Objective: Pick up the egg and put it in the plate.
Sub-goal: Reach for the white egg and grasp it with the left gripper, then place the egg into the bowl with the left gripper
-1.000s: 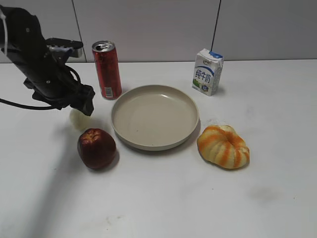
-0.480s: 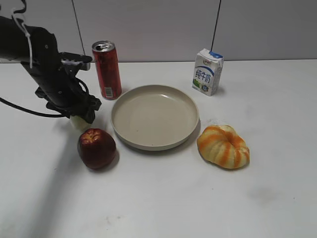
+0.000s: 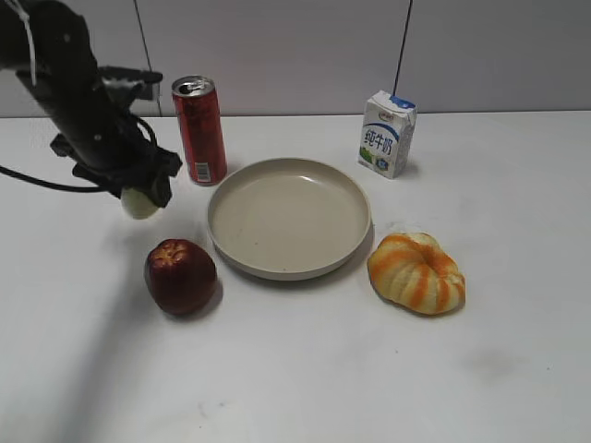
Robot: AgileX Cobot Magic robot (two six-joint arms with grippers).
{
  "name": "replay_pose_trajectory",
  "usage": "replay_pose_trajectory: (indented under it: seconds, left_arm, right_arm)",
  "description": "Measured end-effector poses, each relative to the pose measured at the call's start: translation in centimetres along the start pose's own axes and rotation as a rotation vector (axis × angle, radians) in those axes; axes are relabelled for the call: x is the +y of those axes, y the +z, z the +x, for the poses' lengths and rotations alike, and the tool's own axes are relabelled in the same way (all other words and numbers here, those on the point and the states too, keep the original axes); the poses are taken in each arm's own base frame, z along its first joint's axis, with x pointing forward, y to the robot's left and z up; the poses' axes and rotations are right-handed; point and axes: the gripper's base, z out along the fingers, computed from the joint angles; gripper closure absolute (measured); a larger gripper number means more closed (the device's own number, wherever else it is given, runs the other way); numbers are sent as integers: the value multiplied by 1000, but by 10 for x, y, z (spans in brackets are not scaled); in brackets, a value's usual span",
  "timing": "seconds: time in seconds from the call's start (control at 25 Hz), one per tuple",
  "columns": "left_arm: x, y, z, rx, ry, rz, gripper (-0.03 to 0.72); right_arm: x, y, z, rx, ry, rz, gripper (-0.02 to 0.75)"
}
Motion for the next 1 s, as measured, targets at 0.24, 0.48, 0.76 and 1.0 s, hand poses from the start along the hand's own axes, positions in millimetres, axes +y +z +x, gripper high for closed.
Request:
replay_pose_trajectory:
  seconds: [0.24, 0.48, 0.76, 1.0]
  left_arm:
    - [-28, -49, -25, -62, 36, 68, 223]
    - [-93, -58, -39, -179, 169, 121, 223]
    - [-142, -22, -37, -205, 261, 148, 223]
    - [-142, 31, -29, -92, 275, 125, 223]
  right_arm:
    - [0, 0, 0, 0, 0, 0, 149]
    - [0, 0, 0, 0, 0, 0, 149]
    - [0, 0, 0, 0, 0, 0, 149]
    - [0, 0, 0, 0, 0, 0, 149]
